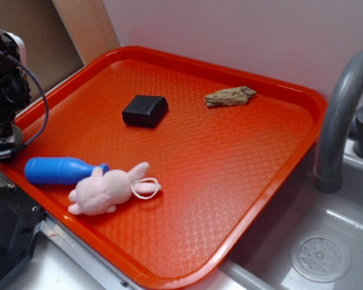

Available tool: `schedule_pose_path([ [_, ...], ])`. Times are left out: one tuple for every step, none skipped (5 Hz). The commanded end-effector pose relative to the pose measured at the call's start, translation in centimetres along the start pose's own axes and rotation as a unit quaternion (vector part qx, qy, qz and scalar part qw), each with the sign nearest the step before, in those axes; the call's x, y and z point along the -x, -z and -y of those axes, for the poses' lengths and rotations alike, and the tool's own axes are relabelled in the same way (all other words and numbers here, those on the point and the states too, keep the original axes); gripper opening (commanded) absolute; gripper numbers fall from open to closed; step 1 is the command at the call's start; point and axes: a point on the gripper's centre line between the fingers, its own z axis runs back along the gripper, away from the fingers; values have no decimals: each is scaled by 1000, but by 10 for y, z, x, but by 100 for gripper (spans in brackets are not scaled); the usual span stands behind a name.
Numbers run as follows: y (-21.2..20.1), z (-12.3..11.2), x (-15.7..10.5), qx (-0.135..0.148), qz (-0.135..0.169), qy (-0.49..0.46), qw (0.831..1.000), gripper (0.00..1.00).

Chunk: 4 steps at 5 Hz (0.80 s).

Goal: Grab the green ball.

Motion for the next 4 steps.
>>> schedule_pose_path([
  [-95, 9, -21, 6, 96, -32, 995, 0],
  [-152, 17, -32, 74, 199, -113, 970, 0],
  [-194, 27, -42, 135, 236, -197, 942, 0],
  [-222, 32, -43, 138, 277, -245, 919, 0],
])
